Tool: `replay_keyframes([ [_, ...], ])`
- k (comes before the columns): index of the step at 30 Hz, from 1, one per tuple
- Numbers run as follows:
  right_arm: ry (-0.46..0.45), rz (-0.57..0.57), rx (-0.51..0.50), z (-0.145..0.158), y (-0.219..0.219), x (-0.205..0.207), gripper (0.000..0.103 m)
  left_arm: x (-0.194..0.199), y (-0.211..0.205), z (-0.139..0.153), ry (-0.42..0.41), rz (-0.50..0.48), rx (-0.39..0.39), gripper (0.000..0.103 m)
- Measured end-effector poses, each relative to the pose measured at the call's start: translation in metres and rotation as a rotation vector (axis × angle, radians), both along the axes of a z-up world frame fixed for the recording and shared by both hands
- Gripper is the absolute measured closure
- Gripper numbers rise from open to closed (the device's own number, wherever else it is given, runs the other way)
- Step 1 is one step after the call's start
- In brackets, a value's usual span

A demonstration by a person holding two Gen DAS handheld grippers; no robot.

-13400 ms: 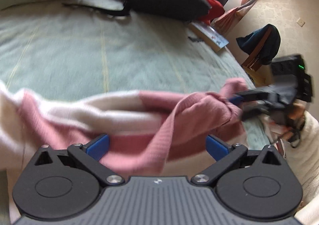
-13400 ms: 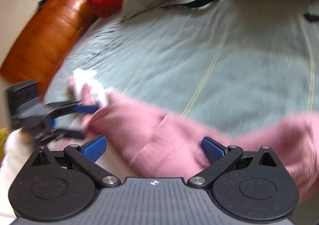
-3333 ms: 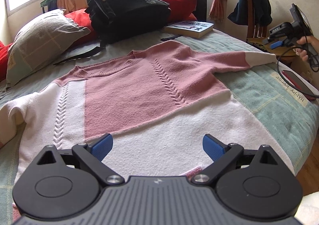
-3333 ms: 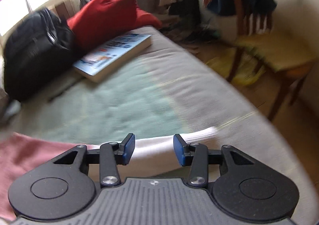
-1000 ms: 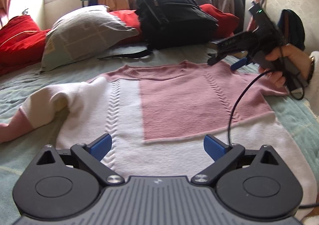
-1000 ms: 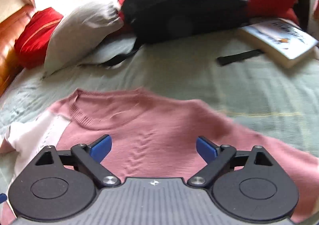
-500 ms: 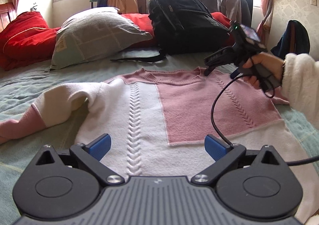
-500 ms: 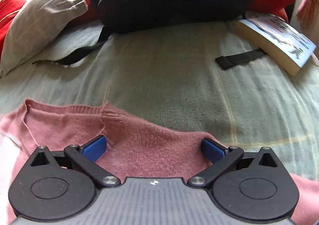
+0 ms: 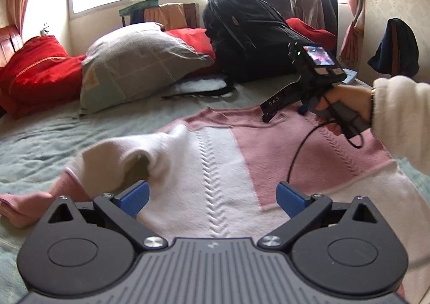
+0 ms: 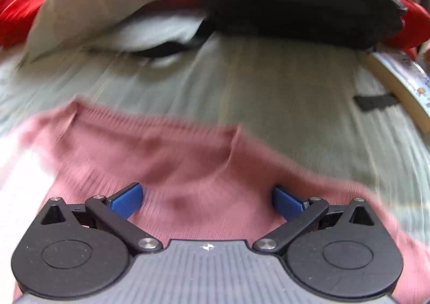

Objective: Fold clothes

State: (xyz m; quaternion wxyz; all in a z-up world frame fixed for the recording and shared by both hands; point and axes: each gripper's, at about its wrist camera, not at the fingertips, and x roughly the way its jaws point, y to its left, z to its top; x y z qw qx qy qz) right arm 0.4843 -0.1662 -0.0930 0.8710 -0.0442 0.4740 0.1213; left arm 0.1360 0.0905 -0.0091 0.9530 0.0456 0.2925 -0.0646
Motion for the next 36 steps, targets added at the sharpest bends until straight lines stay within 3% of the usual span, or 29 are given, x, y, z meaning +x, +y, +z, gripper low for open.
replay_keyframes([
  [4, 0.019, 0.005, 0.031, 0.009, -0.006, 0.016, 0.000, -0.005, 0.001, 0.006, -0.011, -0.003, -0.005, 0.003],
  [6, -0.011, 0.059, 0.066, 0.028, -0.013, 0.000, 0.000, -0.007, -0.001, 0.008, -0.012, -0.001, -0.003, 0.003],
  [12, -0.055, 0.225, 0.169, 0.084, -0.050, -0.087, 0.000, -0.015, -0.014, 0.014, -0.027, -0.022, 0.009, 0.003],
  [17, -0.001, 0.246, 0.232, 0.068, -0.079, -0.159, 0.000, -0.023, -0.032, 0.016, -0.025, -0.060, 0.008, 0.003],
  [19, 0.038, 0.235, 0.261, 0.046, -0.090, -0.183, 0.000, -0.026, -0.040, 0.015, -0.015, -0.075, 0.004, 0.002],
  [31, -0.092, -0.002, 0.408, 0.039, -0.178, -0.228, 0.000, -0.053, -0.082, 0.026, -0.019, -0.107, 0.029, 0.002],
  [36, -0.117, -0.190, 0.494, 0.025, -0.249, -0.228, 0.000, -0.054, -0.100, 0.025, -0.001, -0.119, 0.047, 0.002],
])
